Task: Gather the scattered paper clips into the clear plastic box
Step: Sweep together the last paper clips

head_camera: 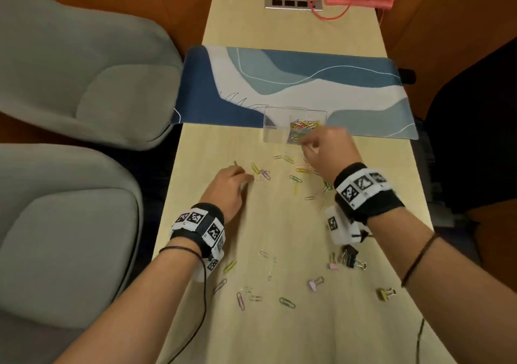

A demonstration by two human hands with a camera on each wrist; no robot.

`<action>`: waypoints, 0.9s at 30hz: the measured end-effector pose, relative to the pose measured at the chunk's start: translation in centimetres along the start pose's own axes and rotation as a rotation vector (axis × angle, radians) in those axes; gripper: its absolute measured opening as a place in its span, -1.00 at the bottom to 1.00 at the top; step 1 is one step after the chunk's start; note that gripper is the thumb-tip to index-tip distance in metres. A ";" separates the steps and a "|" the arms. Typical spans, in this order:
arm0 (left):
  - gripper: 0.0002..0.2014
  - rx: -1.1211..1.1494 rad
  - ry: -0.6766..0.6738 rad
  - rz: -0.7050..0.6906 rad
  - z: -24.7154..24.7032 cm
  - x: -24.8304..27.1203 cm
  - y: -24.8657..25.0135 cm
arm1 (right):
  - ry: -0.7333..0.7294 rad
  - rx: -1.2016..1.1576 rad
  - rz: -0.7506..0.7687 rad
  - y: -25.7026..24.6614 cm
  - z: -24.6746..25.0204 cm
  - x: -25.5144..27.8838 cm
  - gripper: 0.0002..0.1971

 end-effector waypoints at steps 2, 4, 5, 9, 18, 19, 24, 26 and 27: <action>-0.49 -0.034 -0.089 0.015 -0.7 1.5 0.9 | -0.178 0.026 -0.024 -0.6 -2.6 4.1 -0.79; -0.45 -0.075 -0.141 0.002 -1.2 3.1 2.0 | -0.338 0.062 -0.020 -1.1 -5.5 8.3 -0.76; -0.43 -0.086 -0.151 -0.012 -1.3 3.9 2.5 | -0.379 0.075 -0.013 -1.3 -6.8 10.3 -0.73; -0.43 -0.084 -0.142 -0.046 -1.7 8.0 4.3 | -0.405 0.166 0.068 -2.2 -10.0 16.6 -0.50; -0.62 0.021 -0.008 -0.103 -2.3 18.1 6.3 | -0.410 0.003 0.071 -1.5 -10.4 23.7 -0.48; -0.63 0.030 0.050 -0.067 -1.8 19.1 6.2 | -0.369 -0.049 -0.004 -0.6 -9.4 24.0 -0.54; -0.03 0.185 0.024 0.291 -3.2 23.1 5.0 | -0.425 0.049 -0.271 2.5 -9.3 27.4 -0.46; 0.08 0.180 0.003 0.306 -4.3 22.8 5.6 | -0.374 0.016 -0.322 2.2 -10.0 27.9 -0.45; 0.08 0.167 0.009 0.289 -4.6 22.2 6.0 | -0.341 -0.017 -0.339 1.7 -10.1 27.7 -0.46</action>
Point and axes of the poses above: each hand's wrist, its own x-axis away from the middle knuckle, its own z-axis out of the back of the hand, y = z × x, the point moved 6 cm from there along -x, towards the middle knuckle, and after that the axes turned 15 degrees about -z, right-handed, at the moved point
